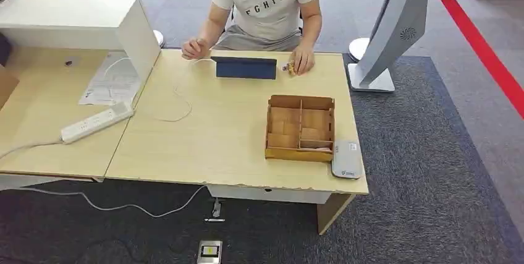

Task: Pass the card to the sensor for recognition and then transmit it.

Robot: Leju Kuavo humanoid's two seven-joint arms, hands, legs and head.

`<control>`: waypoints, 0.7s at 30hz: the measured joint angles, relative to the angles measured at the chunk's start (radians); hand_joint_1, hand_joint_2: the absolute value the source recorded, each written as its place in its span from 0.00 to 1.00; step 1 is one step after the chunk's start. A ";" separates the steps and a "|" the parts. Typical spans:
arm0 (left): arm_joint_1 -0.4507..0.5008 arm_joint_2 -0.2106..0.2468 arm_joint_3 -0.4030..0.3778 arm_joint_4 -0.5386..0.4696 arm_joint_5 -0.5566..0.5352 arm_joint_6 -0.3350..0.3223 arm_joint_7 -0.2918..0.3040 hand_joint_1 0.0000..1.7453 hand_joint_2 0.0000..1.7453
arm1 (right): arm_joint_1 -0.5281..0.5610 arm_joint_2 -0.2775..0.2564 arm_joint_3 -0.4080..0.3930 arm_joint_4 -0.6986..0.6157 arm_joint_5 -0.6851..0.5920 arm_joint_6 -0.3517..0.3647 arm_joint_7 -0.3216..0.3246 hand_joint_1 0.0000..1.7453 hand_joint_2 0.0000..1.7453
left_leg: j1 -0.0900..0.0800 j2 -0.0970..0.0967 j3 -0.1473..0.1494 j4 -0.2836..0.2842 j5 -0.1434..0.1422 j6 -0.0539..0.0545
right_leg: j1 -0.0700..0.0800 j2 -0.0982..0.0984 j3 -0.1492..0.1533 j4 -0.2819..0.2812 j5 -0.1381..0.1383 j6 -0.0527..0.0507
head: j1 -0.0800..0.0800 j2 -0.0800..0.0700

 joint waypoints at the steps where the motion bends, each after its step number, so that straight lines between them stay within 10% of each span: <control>1: 0.000 -0.009 0.005 -0.001 0.004 0.014 0.004 0.00 0.00 | -0.008 0.001 0.002 0.000 0.011 0.003 0.003 0.00 0.00 | 0.000 0.000 0.000 0.000 0.000 0.000 | 0.000 0.000 0.000 0.000 0.000 0.000 | 0.000 0.000; 11: 0.001 -0.103 0.073 -0.004 0.008 0.127 0.015 0.00 0.00 | -0.108 0.031 0.055 -0.009 0.082 0.035 0.032 0.00 0.00 | -0.001 0.001 0.000 0.000 0.001 0.001 | -0.001 0.003 0.000 0.000 0.002 0.001 | 0.000 0.000; 21: -0.003 -0.079 0.087 -0.004 -0.127 -0.031 -0.141 0.00 0.00 | -0.078 -0.006 0.053 -0.010 -0.033 0.066 0.007 0.00 0.00 | -0.001 -0.001 0.001 0.000 0.001 0.001 | -0.001 0.002 -0.001 0.000 0.001 0.001 | 0.000 0.000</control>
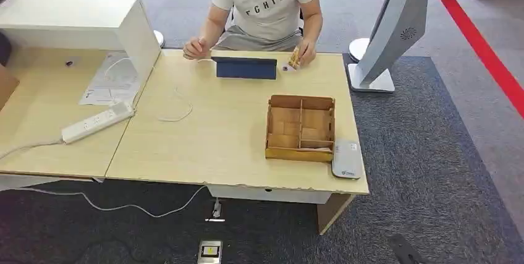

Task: Pass the card to the sensor for recognition and then transmit it.

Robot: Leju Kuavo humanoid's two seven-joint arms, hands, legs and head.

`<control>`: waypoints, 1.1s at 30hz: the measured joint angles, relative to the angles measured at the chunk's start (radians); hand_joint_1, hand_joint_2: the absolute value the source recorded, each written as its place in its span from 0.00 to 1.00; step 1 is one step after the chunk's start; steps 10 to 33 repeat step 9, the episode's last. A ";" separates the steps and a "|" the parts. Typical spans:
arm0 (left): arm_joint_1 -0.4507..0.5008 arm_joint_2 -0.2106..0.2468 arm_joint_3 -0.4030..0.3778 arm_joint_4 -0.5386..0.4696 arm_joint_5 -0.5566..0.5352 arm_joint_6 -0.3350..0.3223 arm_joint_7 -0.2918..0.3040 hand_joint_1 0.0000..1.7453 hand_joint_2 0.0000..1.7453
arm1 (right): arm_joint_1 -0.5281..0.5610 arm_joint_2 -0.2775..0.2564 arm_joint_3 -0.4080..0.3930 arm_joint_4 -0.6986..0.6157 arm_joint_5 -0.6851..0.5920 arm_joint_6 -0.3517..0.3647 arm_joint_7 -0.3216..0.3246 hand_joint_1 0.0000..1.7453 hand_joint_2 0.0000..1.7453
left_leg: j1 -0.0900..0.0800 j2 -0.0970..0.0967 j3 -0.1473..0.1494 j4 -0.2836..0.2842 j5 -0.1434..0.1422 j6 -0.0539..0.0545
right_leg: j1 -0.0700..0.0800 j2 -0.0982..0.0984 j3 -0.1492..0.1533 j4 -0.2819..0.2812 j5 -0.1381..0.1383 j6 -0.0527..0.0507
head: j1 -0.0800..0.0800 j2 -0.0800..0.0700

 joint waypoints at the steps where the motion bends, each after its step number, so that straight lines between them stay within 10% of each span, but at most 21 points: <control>1: -0.003 0.004 -0.001 0.000 -0.015 -0.007 -0.002 0.00 0.00 | 0.018 -0.005 -0.006 0.001 -0.024 -0.005 -0.009 0.00 0.00 | 0.000 -0.001 0.000 0.000 0.000 0.000 | 0.000 -0.001 0.001 0.000 0.000 0.000 | 0.000 0.000; 33: -0.059 0.015 -0.010 0.000 -0.069 -0.018 -0.028 0.00 0.00 | 0.118 -0.027 -0.061 0.005 -0.099 -0.028 -0.059 0.00 0.00 | 0.000 0.001 -0.001 0.000 0.000 0.000 | 0.000 0.000 0.000 0.000 0.000 0.000 | 0.000 0.000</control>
